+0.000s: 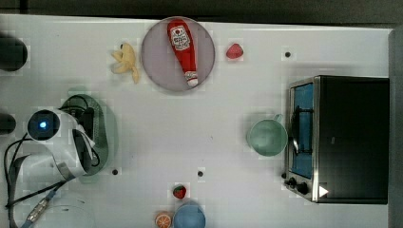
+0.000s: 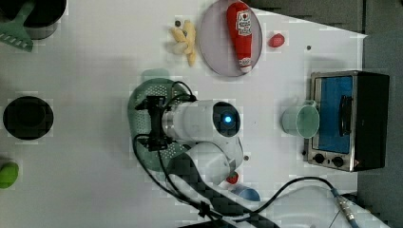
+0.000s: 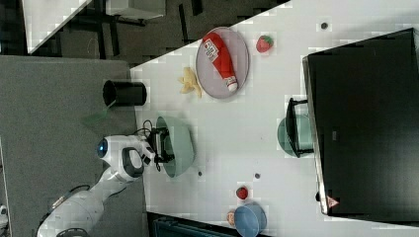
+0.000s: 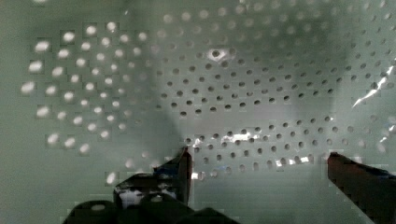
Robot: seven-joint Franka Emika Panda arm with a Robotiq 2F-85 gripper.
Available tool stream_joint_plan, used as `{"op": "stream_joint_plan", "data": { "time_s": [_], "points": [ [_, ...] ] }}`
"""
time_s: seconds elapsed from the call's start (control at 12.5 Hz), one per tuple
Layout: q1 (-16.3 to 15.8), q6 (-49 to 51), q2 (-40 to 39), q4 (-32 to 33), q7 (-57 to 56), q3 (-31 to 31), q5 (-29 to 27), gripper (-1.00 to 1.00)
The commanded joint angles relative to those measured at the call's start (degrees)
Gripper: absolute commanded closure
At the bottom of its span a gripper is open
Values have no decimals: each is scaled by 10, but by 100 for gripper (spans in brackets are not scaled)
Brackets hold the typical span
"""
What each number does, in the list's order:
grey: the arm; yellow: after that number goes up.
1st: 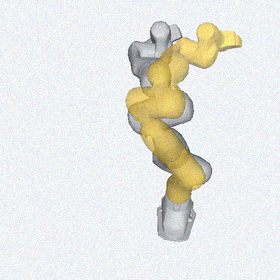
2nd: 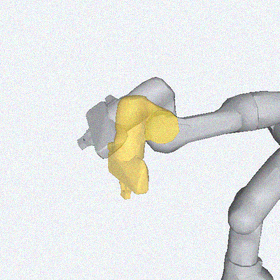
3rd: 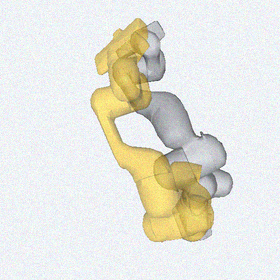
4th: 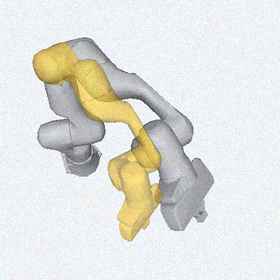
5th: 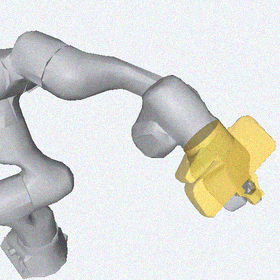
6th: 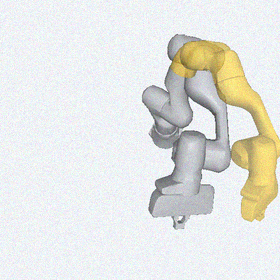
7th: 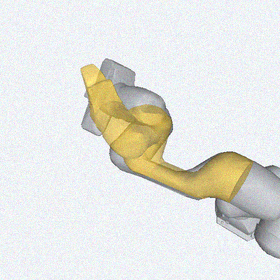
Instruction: Drag strainer right to left.
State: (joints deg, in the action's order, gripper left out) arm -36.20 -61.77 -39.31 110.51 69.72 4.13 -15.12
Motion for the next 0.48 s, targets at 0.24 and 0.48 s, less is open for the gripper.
{"op": "stream_joint_plan", "data": {
  "time_s": [0.24, 0.48],
  "points": [
    [-23, 7, -13, -37, 38, -3, -5, -100],
    [-25, 18, 9, -34, 27, -14, -2, -100]
  ]
}}
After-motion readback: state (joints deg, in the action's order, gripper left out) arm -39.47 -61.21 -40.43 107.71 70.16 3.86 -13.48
